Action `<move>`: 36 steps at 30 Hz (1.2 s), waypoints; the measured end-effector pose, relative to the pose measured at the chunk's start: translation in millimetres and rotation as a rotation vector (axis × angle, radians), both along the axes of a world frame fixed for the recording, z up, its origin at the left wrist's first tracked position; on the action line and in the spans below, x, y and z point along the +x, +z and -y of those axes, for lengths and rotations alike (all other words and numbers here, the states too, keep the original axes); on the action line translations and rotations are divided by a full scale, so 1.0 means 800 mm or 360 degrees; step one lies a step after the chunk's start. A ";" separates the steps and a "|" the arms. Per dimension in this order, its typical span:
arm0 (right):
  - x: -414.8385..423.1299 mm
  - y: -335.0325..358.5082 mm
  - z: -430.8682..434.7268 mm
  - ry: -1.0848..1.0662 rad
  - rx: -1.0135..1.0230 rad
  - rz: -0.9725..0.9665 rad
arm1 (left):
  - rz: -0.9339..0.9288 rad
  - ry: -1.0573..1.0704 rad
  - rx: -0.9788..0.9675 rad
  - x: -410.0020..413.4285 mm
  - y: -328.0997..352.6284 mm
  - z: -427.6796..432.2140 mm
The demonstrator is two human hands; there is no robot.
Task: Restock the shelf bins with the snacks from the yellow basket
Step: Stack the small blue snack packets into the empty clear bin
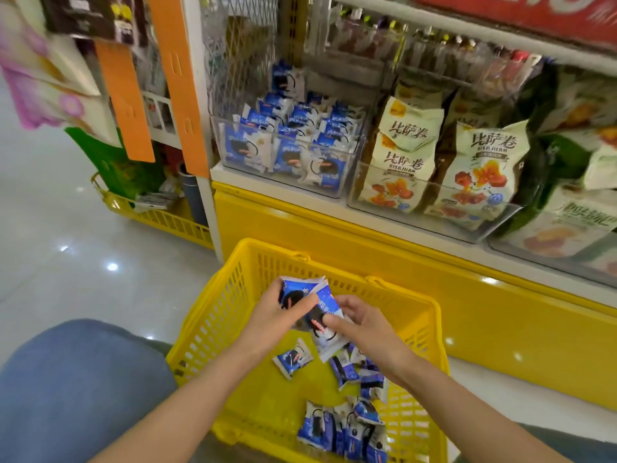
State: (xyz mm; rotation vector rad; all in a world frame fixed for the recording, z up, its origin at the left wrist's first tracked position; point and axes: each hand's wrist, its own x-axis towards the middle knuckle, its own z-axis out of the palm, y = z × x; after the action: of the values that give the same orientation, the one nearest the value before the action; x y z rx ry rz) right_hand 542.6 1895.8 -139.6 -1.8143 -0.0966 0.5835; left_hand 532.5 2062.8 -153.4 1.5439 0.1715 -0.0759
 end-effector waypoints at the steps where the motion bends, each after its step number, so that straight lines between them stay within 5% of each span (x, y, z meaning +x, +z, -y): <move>1: 0.004 0.009 -0.002 0.0010 -0.0005 0.0040 | 0.0042 -0.0008 0.0033 0.005 0.007 -0.005; 11: 0.075 0.105 -0.042 0.0112 -0.0182 0.0329 | 0.0426 0.0050 0.0284 0.073 0.075 -0.059; 18: 0.168 0.192 -0.091 -0.0091 -0.0282 0.0793 | 0.0444 0.0414 -0.0234 0.138 0.102 -0.121; 22: 0.253 0.208 -0.131 -0.0414 -0.0524 0.1115 | 0.0465 0.0464 -0.0224 0.155 0.100 -0.137; 25: 0.320 0.203 -0.161 -0.0568 -0.0689 0.1158 | 0.0514 0.0443 -0.0282 0.167 0.098 -0.148; 36: 0.468 0.168 -0.237 -0.0259 -0.1203 0.1164 | 0.0510 0.0496 -0.0330 0.189 0.073 -0.184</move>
State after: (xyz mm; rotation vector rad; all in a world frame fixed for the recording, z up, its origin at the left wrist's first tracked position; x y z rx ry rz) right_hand 917.2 2085.1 -5.2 -2.6693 -0.2408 -0.2361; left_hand 683.5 2210.0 -95.0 1.2871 0.1422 0.3873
